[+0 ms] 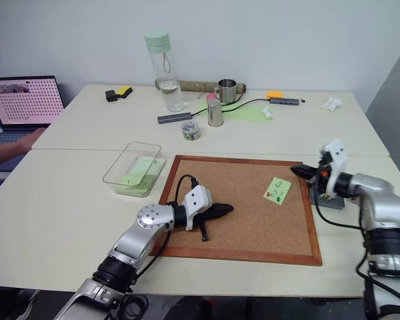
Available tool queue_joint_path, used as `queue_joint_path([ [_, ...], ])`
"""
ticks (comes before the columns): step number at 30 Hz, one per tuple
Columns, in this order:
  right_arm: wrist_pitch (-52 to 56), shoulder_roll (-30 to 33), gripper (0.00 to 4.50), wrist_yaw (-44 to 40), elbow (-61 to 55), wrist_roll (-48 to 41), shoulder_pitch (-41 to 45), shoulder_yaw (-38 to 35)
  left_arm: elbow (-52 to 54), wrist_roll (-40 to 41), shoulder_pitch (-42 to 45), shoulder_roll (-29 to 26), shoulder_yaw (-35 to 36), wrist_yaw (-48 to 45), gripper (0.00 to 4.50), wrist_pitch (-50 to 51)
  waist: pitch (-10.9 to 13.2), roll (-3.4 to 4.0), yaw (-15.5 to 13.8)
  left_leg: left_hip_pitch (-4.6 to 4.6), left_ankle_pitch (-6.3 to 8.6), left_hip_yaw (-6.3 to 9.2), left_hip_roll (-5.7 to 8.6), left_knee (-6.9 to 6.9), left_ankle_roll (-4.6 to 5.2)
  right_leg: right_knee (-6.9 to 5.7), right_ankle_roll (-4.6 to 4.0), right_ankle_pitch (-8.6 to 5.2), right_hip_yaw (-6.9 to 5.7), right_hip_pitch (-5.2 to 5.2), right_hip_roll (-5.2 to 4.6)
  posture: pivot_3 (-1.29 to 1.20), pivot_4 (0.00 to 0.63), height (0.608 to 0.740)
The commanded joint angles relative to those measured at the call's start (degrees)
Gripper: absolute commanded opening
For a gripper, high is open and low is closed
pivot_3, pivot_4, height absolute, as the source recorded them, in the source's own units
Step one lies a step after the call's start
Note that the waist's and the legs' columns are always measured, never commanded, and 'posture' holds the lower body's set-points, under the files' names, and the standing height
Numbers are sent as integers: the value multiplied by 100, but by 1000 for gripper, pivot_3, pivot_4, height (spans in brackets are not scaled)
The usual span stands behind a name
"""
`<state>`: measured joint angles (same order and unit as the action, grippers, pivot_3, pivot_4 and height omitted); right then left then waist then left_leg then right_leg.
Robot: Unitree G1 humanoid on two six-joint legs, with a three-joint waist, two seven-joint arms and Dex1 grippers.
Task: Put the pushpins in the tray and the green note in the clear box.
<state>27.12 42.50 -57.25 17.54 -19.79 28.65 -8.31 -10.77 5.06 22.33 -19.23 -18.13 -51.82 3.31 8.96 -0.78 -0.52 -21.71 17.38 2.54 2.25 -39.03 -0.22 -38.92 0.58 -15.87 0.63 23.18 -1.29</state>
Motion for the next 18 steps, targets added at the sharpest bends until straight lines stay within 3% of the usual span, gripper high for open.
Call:
queue_joint_path([
  [1, -203, 384, 13, 233, -60, 252, -236, -243, -175, -172, -157, -45, -109, 14, 0, 76, -2, 1, 7, 2, 0, -1, -1, 1, 0, 0, 0, 0, 1, -1, 0, 0, 150, 740],
  [7, -491, 482, 13, 493, 367, 737, -374, -9, -215, -204, -147, -26, -147, -24, 0, 46, -14, 17, 35, 12, 0, -6, -2, 2, 0, -6, 0, 0, 5, -7, 2, 0, 150, 740],
  [18, -762, 376, 2404, 572, 748, 814, -38, -7, -151, -238, -199, -14, -140, 23, 0, 52, -15, 19, 45, 12, 0, -9, -1, 2, 0, -6, 0, 0, 7, -8, 1, 0, 150, 740],
])
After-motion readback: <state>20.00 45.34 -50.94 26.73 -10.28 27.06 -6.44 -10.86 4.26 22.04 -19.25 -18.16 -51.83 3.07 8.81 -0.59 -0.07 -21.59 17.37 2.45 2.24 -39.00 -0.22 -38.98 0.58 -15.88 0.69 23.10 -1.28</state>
